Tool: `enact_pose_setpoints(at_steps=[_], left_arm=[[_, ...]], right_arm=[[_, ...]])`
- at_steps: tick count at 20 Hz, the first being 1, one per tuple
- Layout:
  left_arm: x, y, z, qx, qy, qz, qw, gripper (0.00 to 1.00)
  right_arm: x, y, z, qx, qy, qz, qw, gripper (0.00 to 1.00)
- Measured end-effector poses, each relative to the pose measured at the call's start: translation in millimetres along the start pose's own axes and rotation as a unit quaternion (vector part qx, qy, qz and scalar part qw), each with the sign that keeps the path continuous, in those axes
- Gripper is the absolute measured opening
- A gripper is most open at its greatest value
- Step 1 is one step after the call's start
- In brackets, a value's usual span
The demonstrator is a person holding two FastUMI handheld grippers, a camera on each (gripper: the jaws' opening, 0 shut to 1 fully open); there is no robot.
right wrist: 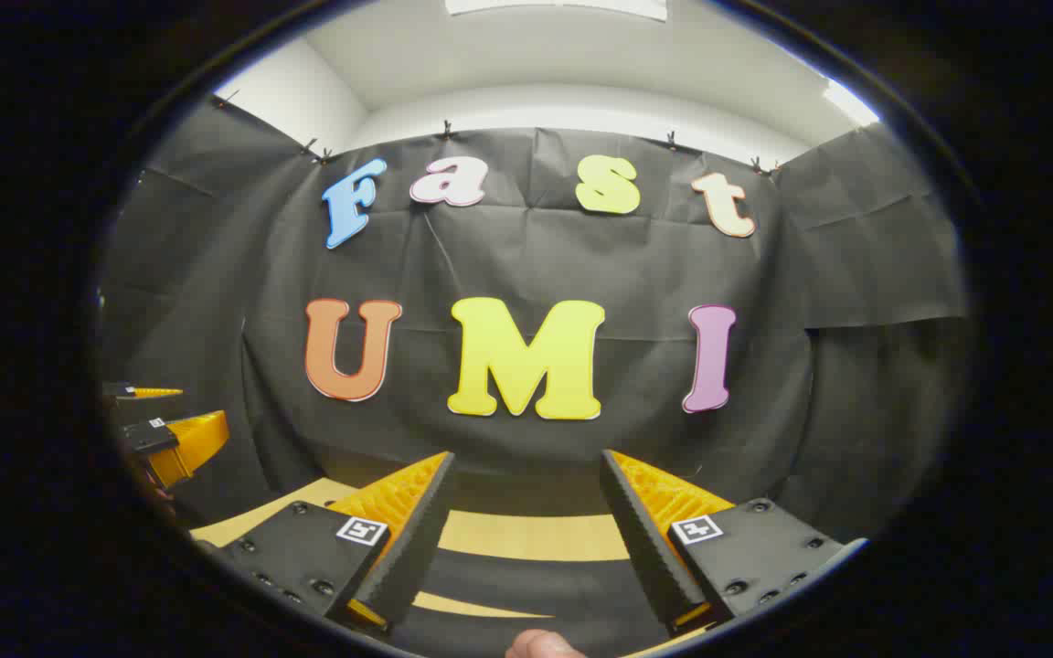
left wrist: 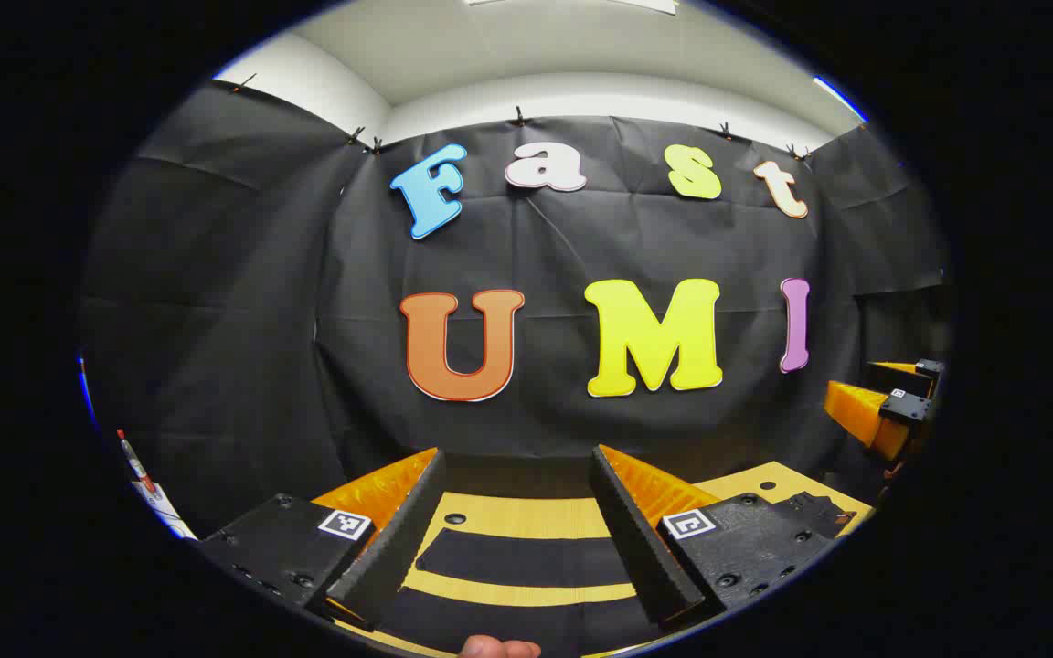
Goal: Grasp the waist and the cuffs of the jeans and fold them to make the two legs overlap; first hold the waist and fold one-third of the jeans toward the cuffs, then hold the cuffs and fold the remaining one-third in the same direction to finish folding.
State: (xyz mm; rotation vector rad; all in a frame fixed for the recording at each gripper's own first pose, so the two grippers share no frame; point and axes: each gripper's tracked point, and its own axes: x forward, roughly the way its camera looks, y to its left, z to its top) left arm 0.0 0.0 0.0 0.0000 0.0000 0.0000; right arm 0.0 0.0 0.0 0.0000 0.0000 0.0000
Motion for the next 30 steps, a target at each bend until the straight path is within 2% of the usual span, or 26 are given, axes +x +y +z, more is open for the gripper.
enact_pose_setpoints(at_steps=[7,11,20,21,24,30], left_arm=[[3.7,6.3,0.6,-0.004,-0.004,0.020,1.000,0.99],[4.1,5.1,6.5,0.004,-0.013,0.026,1.000,1.00],[18.0,-20.8,-2.7,0.000,-0.012,0.007,1.000,1.00],[20.9,-21.5,-3.8,0.001,-0.010,0.004,1.000,0.99],[24.2,-10.9,-14.5,0.001,-0.003,0.012,1.000,1.00],[23.8,23.9,-51.9,0.001,0.038,0.042,0.998,1.00]], right_arm=[[12.8,8.2,-3.5,0.002,0.007,0.016,1.000,0.95],[18.8,-1.5,-4.3,0.004,0.007,0.013,1.000,0.95],[20.6,-48.1,-12.5,-0.006,0.011,-0.017,1.000,0.96],[21.9,-53.0,-16.5,-0.009,0.015,-0.016,1.000,0.94],[25.4,-72.3,-22.2,-0.015,0.025,-0.018,0.999,0.95],[25.6,-128.4,-49.4,-0.021,0.056,-0.055,0.997,0.94]])
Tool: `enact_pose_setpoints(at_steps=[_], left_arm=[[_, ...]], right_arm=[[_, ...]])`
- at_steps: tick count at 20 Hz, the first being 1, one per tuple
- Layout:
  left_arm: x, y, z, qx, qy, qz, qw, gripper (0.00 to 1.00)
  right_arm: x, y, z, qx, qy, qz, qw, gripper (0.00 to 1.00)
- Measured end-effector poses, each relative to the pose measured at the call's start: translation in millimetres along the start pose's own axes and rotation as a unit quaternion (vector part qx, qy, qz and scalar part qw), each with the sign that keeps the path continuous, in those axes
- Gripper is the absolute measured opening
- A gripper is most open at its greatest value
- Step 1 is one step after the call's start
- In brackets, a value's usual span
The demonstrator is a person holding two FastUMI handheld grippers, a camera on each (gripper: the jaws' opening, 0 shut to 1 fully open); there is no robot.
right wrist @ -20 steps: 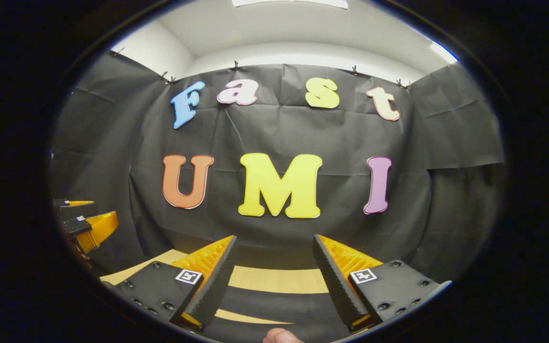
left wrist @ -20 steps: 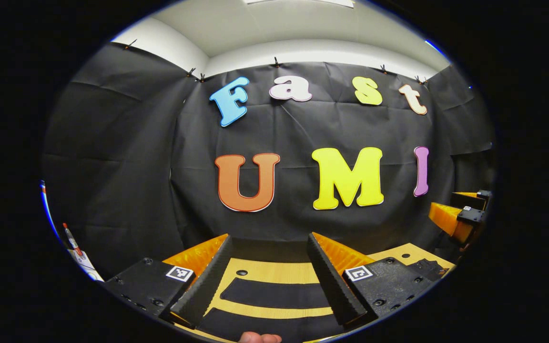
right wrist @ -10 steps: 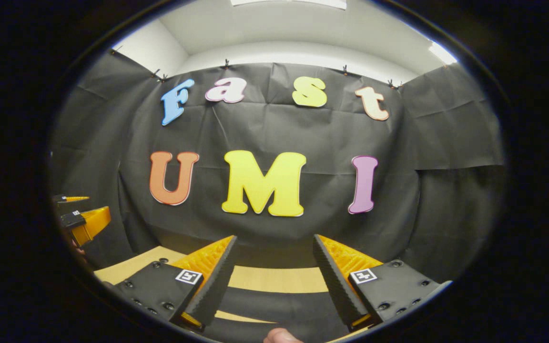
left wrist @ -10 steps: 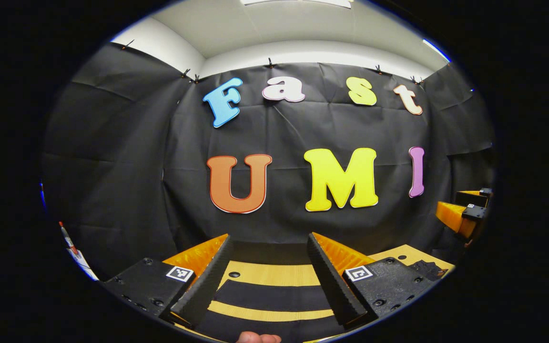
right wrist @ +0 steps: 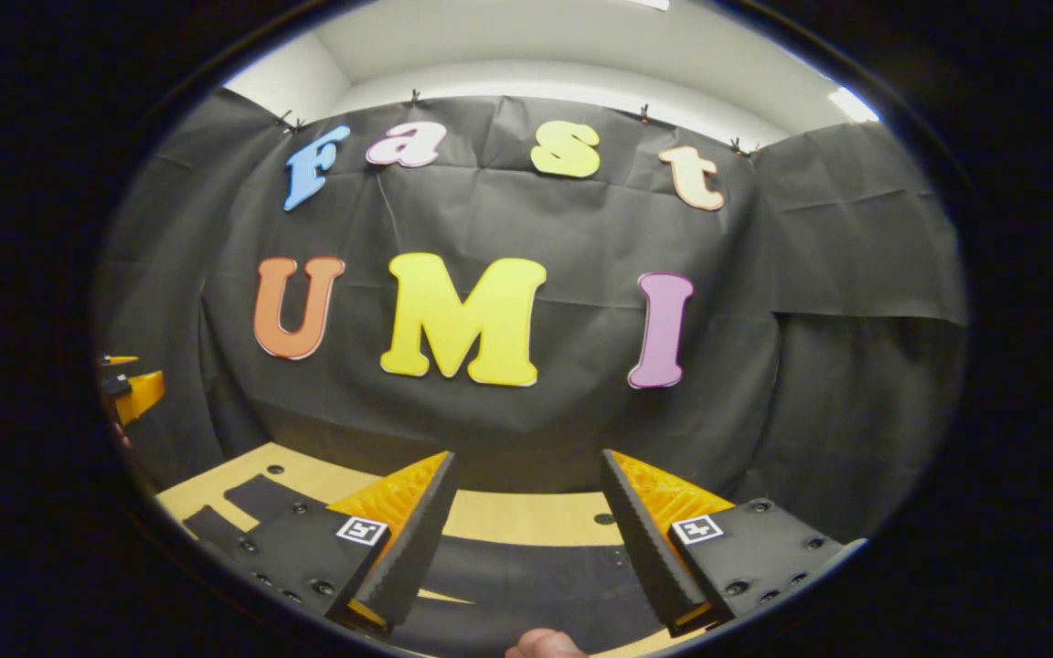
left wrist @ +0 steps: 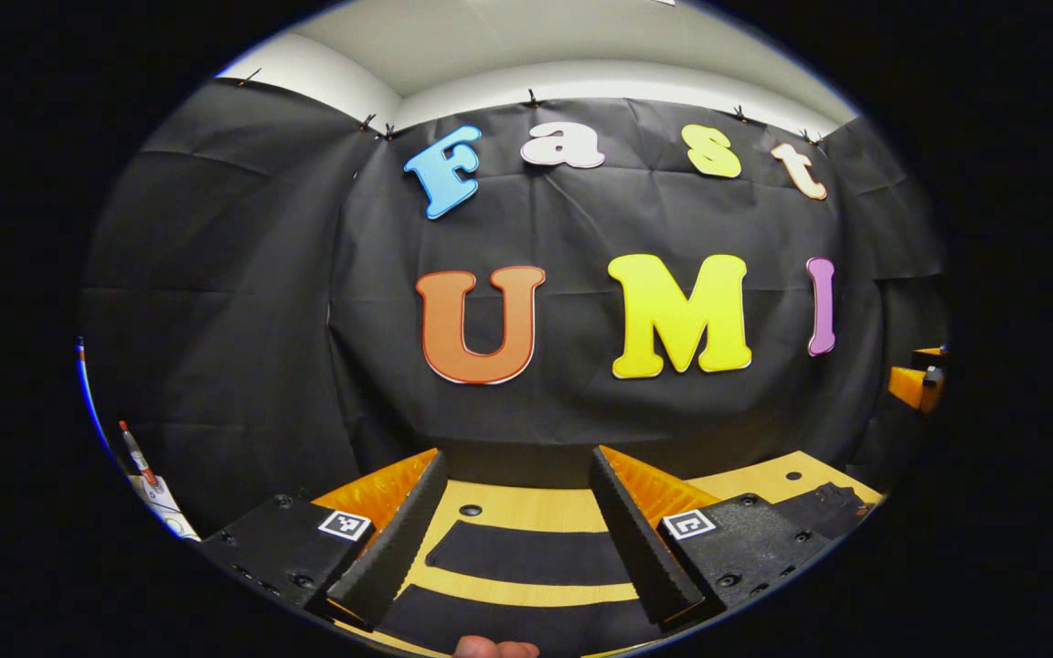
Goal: Grasp the waist and the cuffs of the jeans and fold them to make the two legs overlap; first hold the waist and fold one-third of the jeans toward the cuffs, then hold the cuffs and fold the remaining one-third in the same direction to finish folding.
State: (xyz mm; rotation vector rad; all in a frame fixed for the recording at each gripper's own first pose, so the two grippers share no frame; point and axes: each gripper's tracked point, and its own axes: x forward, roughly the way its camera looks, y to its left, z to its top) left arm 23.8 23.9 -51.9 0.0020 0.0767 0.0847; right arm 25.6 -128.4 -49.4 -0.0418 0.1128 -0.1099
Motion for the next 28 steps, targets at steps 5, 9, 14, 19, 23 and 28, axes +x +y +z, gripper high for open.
enact_pose_setpoints(at_steps=[5,9,14,19,23,28], left_arm=[[-13.9,54.1,-87.1,-0.055,0.104,0.037,0.992,1.00],[-44.1,89.4,-189.6,-0.196,0.234,0.081,0.949,0.99],[-59.2,79.9,-285.8,-0.453,0.336,0.127,0.816,0.99],[-51.9,81.2,-335.3,-0.551,0.360,0.164,0.735,0.98],[-43.6,86.3,-347.3,-0.565,0.364,0.171,0.721,0.98],[-19.7,81.6,-347.5,-0.566,0.356,0.165,0.725,0.98]], right_arm=[[2.6,-67.2,-54.9,0.046,0.083,-0.040,0.995,0.95],[-8.3,-122.0,-127.7,0.094,0.187,-0.061,0.976,0.97],[-33.2,-142.3,-224.5,0.206,0.319,-0.068,0.923,0.99],[-62.1,-161.4,-296.3,0.307,0.396,-0.106,0.859,0.99],[-65.9,-172.4,-316.9,0.364,0.404,-0.139,0.827,0.98],[-53.1,-169.9,-338.9,0.414,0.414,-0.144,0.798,0.94]])
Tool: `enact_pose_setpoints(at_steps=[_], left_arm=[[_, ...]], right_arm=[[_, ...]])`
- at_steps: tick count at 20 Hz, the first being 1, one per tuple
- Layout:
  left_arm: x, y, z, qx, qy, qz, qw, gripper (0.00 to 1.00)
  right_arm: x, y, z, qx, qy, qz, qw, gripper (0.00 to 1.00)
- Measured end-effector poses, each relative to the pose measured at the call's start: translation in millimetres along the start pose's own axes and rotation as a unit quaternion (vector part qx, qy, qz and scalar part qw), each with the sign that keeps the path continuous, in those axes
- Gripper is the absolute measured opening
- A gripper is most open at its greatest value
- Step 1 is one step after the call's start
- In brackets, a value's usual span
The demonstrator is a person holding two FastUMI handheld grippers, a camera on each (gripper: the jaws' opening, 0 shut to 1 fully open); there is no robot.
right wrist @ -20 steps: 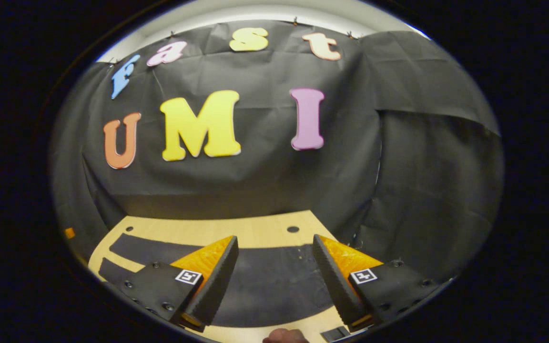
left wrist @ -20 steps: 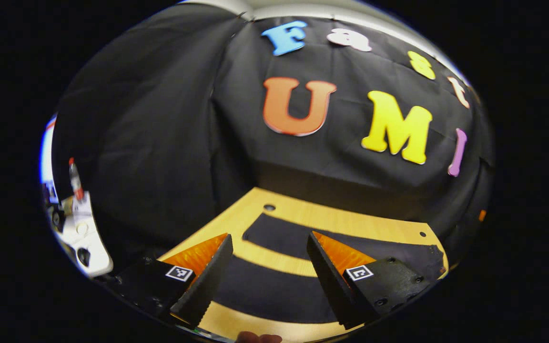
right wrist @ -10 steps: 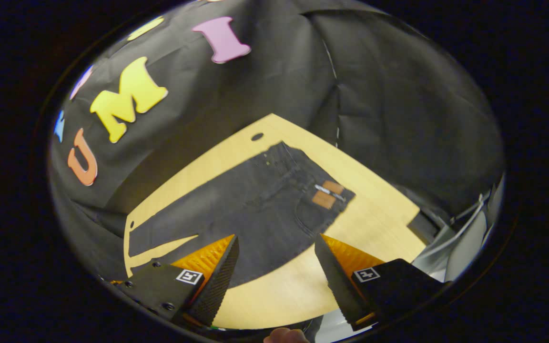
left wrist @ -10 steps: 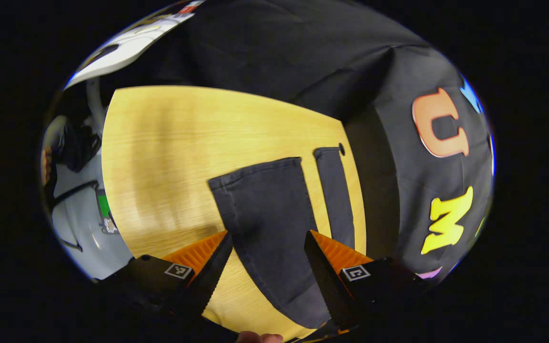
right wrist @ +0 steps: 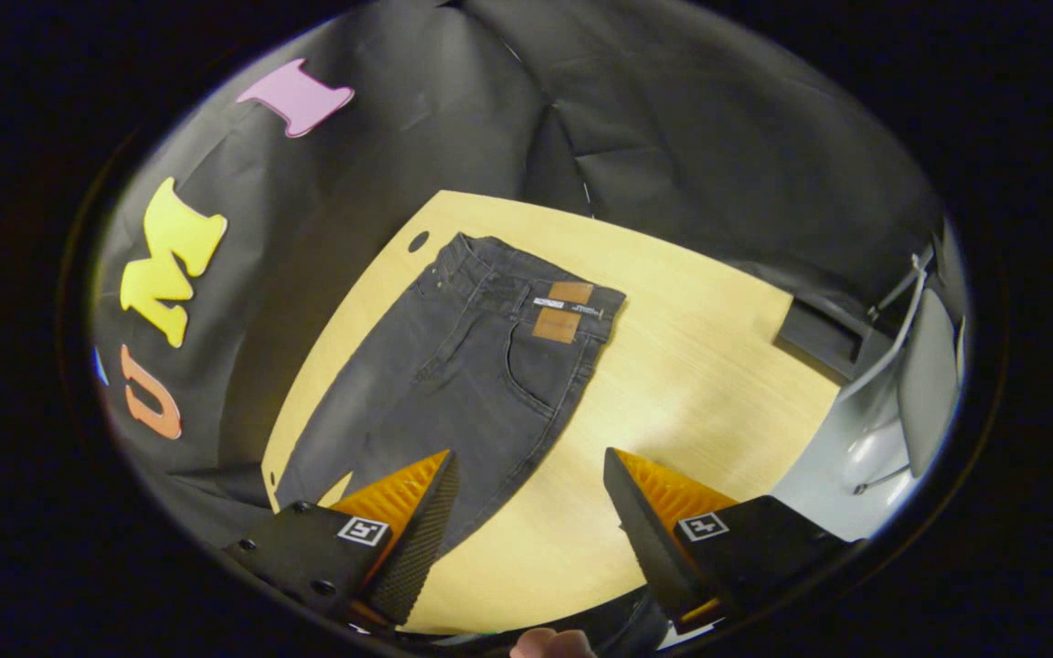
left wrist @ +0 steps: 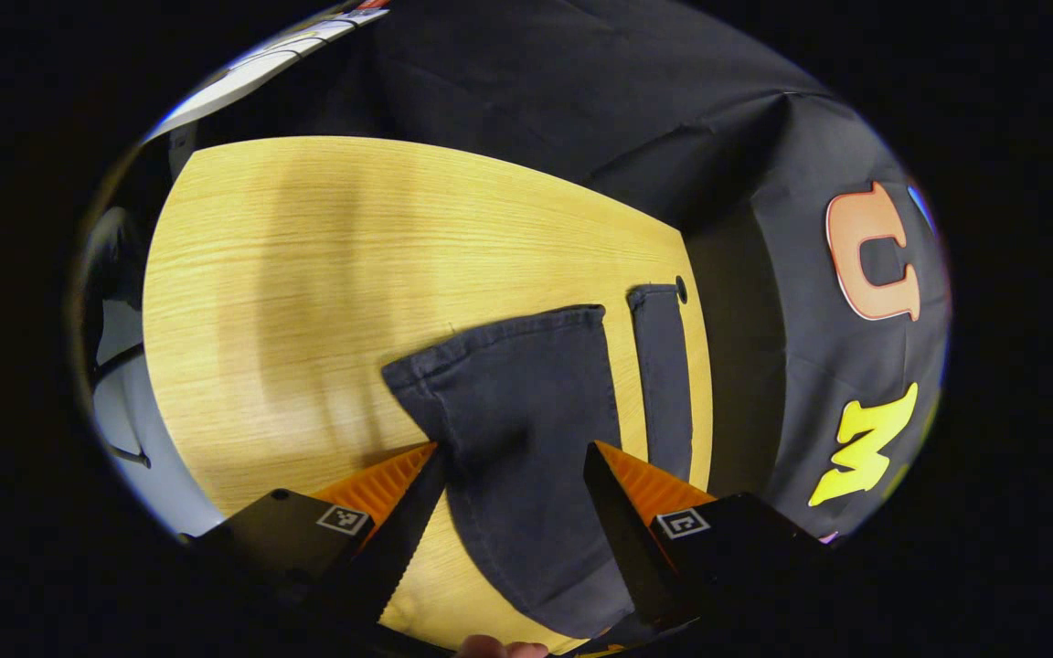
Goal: Grasp the waist and the cuffs of the jeans and fold them to make the two legs overlap; first hold the waist and fold one-third of the jeans toward the cuffs, then hold the cuffs and fold the remaining one-third in the same direction to finish folding.
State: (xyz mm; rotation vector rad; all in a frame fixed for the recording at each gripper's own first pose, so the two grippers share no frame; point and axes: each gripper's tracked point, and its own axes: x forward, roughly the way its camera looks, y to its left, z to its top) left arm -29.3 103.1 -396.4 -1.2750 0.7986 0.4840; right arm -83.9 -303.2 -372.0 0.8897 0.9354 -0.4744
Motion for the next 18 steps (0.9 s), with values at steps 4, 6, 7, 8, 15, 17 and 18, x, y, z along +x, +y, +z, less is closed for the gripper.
enact_pose_setpoints(at_steps=[4,6,7,8,15,17,18], left_arm=[[8.2,-0.3,3.9,-0.030,0.001,-0.001,1.000,0.77],[13.5,-3.8,3.8,-0.047,0.005,-0.001,0.999,0.70],[19.0,-5.5,2.2,-0.052,0.008,0.001,0.999,0.66],[22.1,-6.4,1.2,-0.052,0.010,0.002,0.999,0.60],[35.9,-16.1,-2.9,-0.038,0.027,0.010,0.999,0.46],[41.1,-20.9,-5.1,-0.030,0.033,0.010,0.999,0.44],[43.4,-22.1,-5.8,-0.026,0.034,0.012,0.999,0.41]], right_arm=[[32.0,1.9,4.9,0.066,0.024,0.005,0.998,0.98],[47.5,-6.2,13.3,0.099,0.024,-0.008,0.995,0.98],[54.6,-8.8,18.3,0.114,0.022,-0.013,0.993,0.98],[61.6,-10.4,24.8,0.128,0.018,-0.016,0.992,0.98],[92.9,10.2,53.4,0.111,0.014,-0.047,0.993,0.96],[94.5,12.5,55.7,0.091,0.015,-0.077,0.993,0.92],[93.3,10.2,56.0,0.083,0.014,-0.092,0.992,0.96]])
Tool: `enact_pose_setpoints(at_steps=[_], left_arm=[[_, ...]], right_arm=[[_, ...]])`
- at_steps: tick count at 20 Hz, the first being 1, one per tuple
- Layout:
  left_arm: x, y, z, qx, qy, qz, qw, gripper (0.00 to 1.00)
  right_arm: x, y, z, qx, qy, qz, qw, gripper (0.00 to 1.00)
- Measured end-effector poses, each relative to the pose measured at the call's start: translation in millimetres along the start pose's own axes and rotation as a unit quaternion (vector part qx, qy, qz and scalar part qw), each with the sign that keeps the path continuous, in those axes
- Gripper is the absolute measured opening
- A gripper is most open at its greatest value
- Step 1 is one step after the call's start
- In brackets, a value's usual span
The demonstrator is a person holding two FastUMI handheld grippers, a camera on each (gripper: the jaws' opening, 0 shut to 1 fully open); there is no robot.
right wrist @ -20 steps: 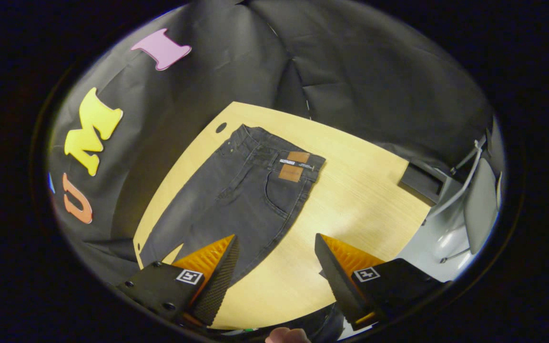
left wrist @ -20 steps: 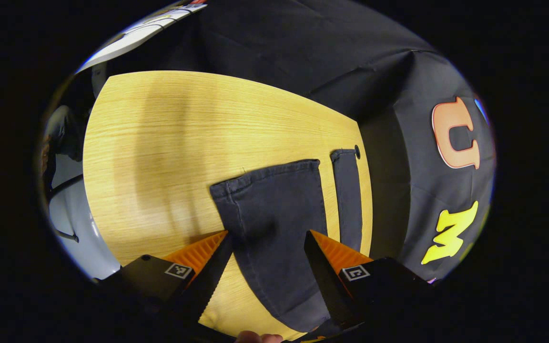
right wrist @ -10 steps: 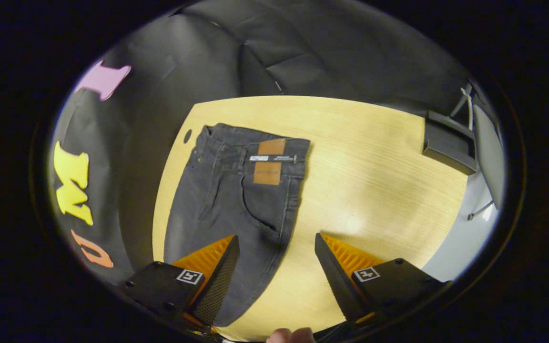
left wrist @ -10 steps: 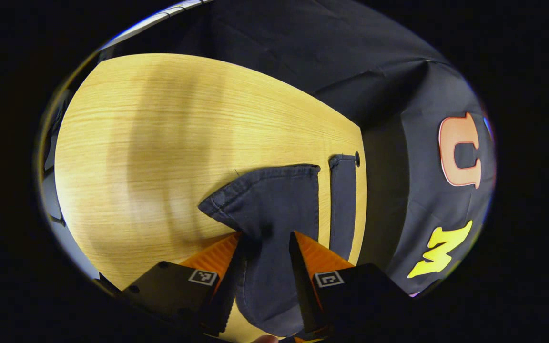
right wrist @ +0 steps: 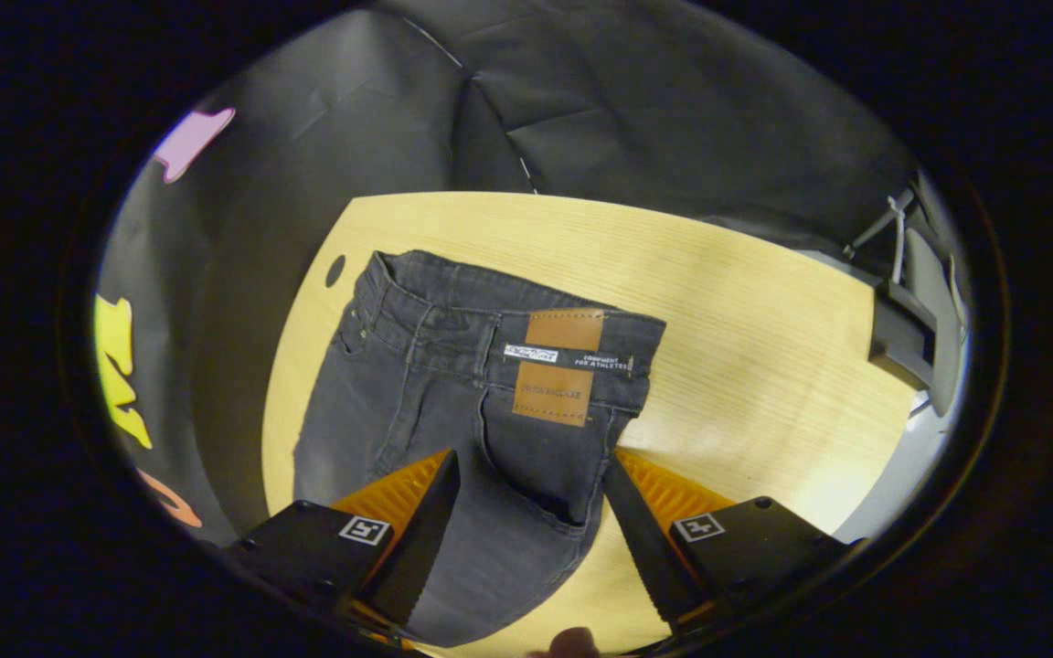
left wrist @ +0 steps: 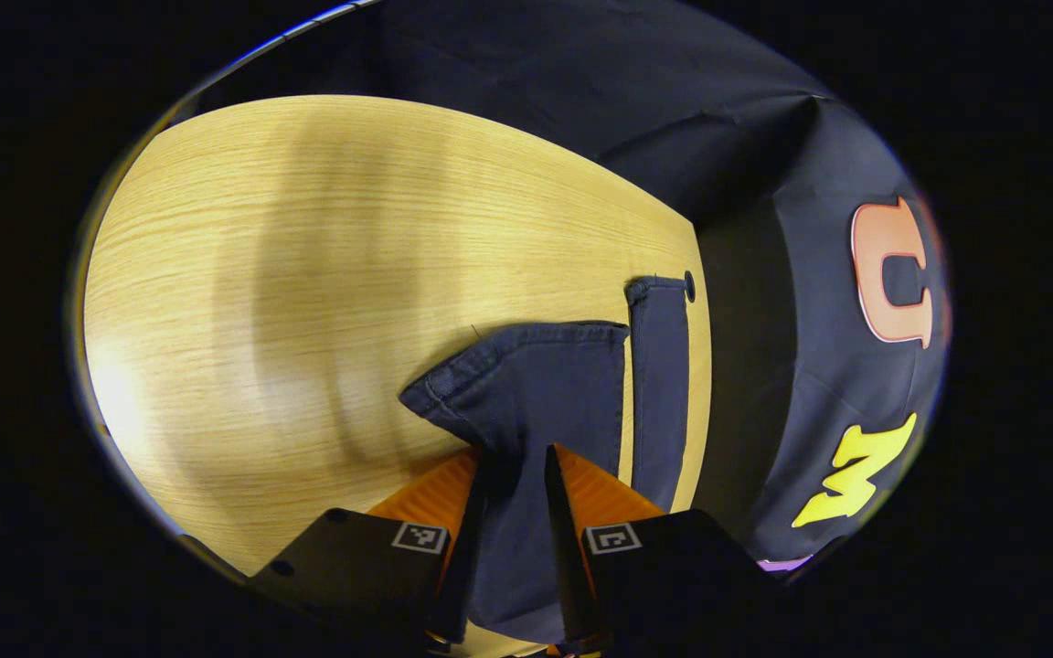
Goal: Grasp the waist and the cuffs of the jeans and fold them to make the two legs overlap; first hold the waist and fold one-third of the jeans toward the cuffs, then hold the cuffs and fold the remaining one-third in the same direction to finish folding.
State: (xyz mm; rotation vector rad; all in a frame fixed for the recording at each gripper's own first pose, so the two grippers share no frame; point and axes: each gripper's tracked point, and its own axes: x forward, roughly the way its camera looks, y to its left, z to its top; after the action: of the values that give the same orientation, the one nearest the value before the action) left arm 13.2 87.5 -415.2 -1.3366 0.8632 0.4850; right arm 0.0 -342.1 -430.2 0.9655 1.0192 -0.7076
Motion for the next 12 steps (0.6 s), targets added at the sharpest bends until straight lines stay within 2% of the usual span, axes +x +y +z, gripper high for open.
enact_pose_setpoints(at_steps=[1,2,3,4,6,7,8,9,10,11,12], left_arm=[[3.6,0.2,0.2,0.002,0.001,0.003,1.000,0.40],[5.7,0.5,0.0,0.002,0.001,0.006,1.000,0.33],[6.4,-0.2,0.0,0.003,0.002,0.008,1.000,0.28],[5.7,0.5,-0.8,0.006,0.005,0.010,1.000,0.20],[4.3,0.5,0.1,0.007,0.010,0.011,1.000,0.13],[2.5,-0.5,0.9,0.007,0.011,0.010,1.000,0.11],[-0.6,0.1,0.8,0.007,0.014,0.012,1.000,0.08],[-3.7,1.8,-0.5,0.008,0.017,0.016,1.000,0.07],[-8.7,2.1,-2.0,0.008,0.022,0.019,1.000,0.00],[-12.0,1.7,-3.1,0.009,0.030,0.024,0.999,0.05],[-17.6,2.4,-5.2,0.008,0.037,0.032,0.999,0.04]], right_arm=[[0.6,-6.0,-1.6,-0.009,-0.001,-0.024,1.000,0.96],[2.1,-11.5,-1.8,-0.016,-0.003,-0.047,0.999,0.92],[2.7,-14.0,-0.1,-0.013,0.000,-0.060,0.998,0.75],[3.5,-22.8,3.0,-0.001,-0.001,-0.088,0.996,0.57],[2.8,-26.4,1.8,0.031,0.004,-0.105,0.994,0.22],[3.8,-26.6,1.8,0.035,0.013,-0.102,0.994,0.20],[3.5,-25.4,4.5,0.034,0.018,-0.094,0.995,0.05],[3.7,-24.7,1.8,0.031,0.026,-0.085,0.996,0.07],[2.2,-24.4,2.0,0.033,0.028,-0.076,0.996,0.07],[0.1,-23.4,5.1,0.040,0.030,-0.065,0.997,0.07],[-4.3,-21.0,4.3,0.049,0.028,-0.053,0.997,0.00]])
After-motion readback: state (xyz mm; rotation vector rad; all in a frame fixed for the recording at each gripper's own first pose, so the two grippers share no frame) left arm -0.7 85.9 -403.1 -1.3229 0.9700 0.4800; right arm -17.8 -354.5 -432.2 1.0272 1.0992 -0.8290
